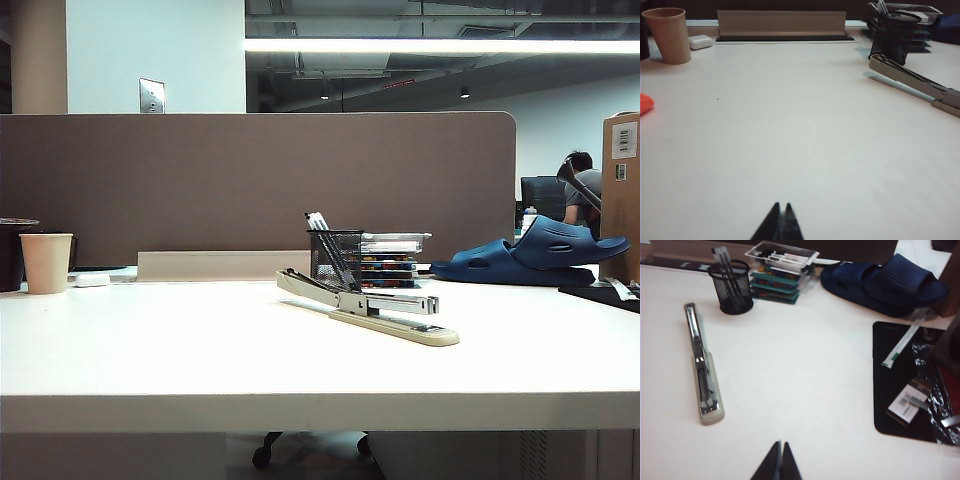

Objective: Pick up a set of staples and put them into the open stapler.

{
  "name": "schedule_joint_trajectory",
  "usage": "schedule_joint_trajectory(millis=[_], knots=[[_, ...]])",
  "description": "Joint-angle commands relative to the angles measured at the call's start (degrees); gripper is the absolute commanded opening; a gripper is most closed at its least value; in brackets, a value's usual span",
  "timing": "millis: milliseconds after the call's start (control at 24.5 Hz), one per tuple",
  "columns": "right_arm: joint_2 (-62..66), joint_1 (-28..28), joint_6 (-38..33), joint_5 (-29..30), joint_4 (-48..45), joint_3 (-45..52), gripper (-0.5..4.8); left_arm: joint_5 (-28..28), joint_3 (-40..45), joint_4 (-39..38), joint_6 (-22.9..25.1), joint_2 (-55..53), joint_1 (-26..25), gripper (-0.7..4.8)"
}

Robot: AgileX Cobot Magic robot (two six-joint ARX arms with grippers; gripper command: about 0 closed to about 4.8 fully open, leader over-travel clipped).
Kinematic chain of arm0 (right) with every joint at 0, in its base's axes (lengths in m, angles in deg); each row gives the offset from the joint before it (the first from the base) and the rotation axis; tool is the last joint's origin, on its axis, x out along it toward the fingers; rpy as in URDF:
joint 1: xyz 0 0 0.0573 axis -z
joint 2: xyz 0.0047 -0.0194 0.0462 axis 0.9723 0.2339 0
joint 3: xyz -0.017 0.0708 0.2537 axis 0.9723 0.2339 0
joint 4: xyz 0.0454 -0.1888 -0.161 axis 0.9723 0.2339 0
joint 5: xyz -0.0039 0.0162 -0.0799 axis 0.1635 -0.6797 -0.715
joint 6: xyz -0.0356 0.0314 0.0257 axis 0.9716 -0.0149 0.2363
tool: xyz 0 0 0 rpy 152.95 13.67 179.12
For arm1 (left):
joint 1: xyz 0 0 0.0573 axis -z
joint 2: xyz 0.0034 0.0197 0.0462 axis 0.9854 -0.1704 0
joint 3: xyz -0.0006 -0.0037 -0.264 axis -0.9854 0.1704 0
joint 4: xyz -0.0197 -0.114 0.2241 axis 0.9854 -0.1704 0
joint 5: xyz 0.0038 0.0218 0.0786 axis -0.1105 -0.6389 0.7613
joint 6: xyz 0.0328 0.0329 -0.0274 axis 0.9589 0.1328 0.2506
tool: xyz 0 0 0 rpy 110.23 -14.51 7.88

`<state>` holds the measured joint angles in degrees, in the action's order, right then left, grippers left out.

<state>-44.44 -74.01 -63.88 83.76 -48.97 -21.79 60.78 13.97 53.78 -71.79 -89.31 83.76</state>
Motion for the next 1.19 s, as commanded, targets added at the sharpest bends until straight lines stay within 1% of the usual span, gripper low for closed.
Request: schedule_joint_trajectory(millis=[41, 163, 245, 368, 409, 490, 654, 777, 858, 981, 1063, 1104, 1144, 1185], knots=[[-4.5, 0.0, -1.1, -0.1, -2.3, 3.7, -0.08, -1.4, -0.1, -0.4, -1.0, 0.0, 0.0, -0.06], [-8.4, -0.1, -1.6, -0.1, -2.3, 6.2, -0.08, -1.5, -0.1, -0.4, -1.0, 0.0, 0.0, -0.06], [-9.6, -1.8, -2.0, -0.4, -2.0, 6.8, -0.08, -1.5, -0.1, -0.4, -1.0, 0.0, 0.0, -0.06], [-10.0, -6.8, -0.7, -5.2, -2.1, 6.8, -0.08, -1.5, -0.1, -0.4, -1.0, 0.0, -0.1, -0.06], [-10.4, -7.2, -0.7, -6.2, -2.0, 7.0, -0.08, -1.5, -0.1, -0.4, -1.0, 0.0, 0.0, -0.06], [-12.2, -7.4, -1.6, -6.4, -2.8, 8.4, -0.08, -1.5, -0.1, -0.4, -1.0, 0.0, 0.0, -0.06], [-19.4, -7.4, -3.1, -5.9, -4.9, 14.5, -0.08, -1.5, -0.1, -0.4, -1.0, 0.0, 0.0, -0.06], [-26.6, -7.4, -4.6, -6.0, -9.0, 18.7, -0.08, -1.5, -0.1, -0.4, -1.0, 0.0, 0.0, -0.06], [-28.8, -7.4, -4.6, -6.0, -10.9, 21.1, -0.08, -1.5, -0.1, -0.4, -1.0, 0.0, 0.0, -0.06], [-29.6, -7.4, -4.9, -6.0, -14.3, 25.4, -0.08, -1.4, -0.1, -0.4, -0.9, 0.0, 0.0, -0.06], [-29.6, -7.5, -5.6, -6.6, -18.1, 28.0, -0.08, -1.4, 0.0, -0.3, -0.5, 0.0, 0.0, -0.06], [-29.6, -7.5, -5.6, -7.6, -21.4, 29.8, -0.08, -1.5, 0.0, 0.0, 0.4, 0.0, 0.0, -0.06], [-29.6, -7.5, -5.6, -7.6, -22.9, 30.7, -0.08, -1.4, 0.0, 0.0, 0.5, 0.0, 0.0, -0.06], [-29.6, -7.5, -5.6, -7.6, -25.0, 32.0, -0.08, -1.5, 0.0, 0.4, 1.6, 0.0, 0.0, -0.06]])
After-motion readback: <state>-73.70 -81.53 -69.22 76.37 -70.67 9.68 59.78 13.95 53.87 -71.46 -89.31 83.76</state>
